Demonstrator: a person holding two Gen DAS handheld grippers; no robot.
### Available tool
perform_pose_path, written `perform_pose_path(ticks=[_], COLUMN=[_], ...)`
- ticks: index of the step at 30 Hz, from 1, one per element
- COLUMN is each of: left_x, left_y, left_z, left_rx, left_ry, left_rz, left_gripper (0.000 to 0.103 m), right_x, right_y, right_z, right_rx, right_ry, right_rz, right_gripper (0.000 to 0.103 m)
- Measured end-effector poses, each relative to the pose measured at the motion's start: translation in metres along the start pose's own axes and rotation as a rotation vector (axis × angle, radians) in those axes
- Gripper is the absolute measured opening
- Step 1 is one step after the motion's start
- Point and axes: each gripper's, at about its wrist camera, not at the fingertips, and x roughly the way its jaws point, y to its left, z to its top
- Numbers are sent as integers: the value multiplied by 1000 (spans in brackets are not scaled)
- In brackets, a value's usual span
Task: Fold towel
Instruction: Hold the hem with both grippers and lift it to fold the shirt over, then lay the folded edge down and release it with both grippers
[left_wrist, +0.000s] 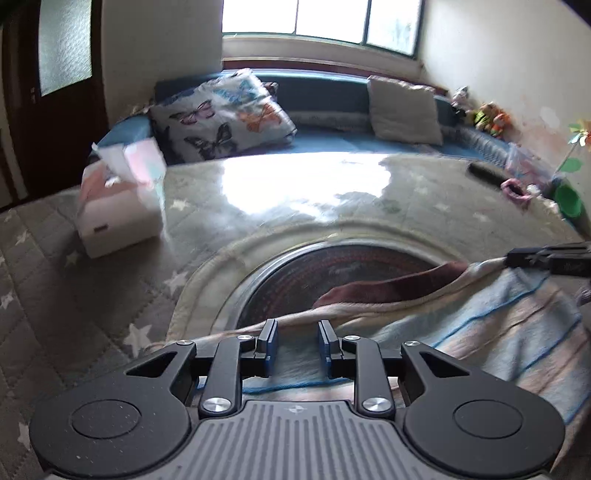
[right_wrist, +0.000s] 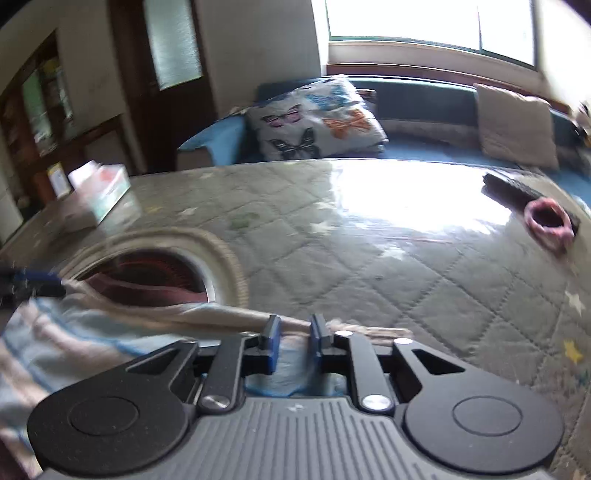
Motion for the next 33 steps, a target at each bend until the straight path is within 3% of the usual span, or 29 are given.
perform_pose_path(ticks=[5,11,14,18,28,33], left_x=[-8,-24,-31,-41,-114,-138], left_y=[0,-29,-27,-24,4,6], left_z=[0,-3,-11,-22,-82,-113], left_rx=[-6,53,49,43,-16,-24], left_ry=[-20,-38,-44,-51,-93,-88], left_rz=[9,-53,-43,-30,18,6], left_gripper=[25,25,27,27,34,37], right_x=[-13,-24,-24,-32,-106,-131], right_y=[1,38,60,79,45,21], right_z=[1,-4,-14,-33,-72,-86], right_rx=[-29,-135,-209,-308,-265,-202], right_ry=[-26,-3,29,59,33,29], right_rz=[-34,65,112,109,62,27], right_gripper=[14,18,22,25,35,37])
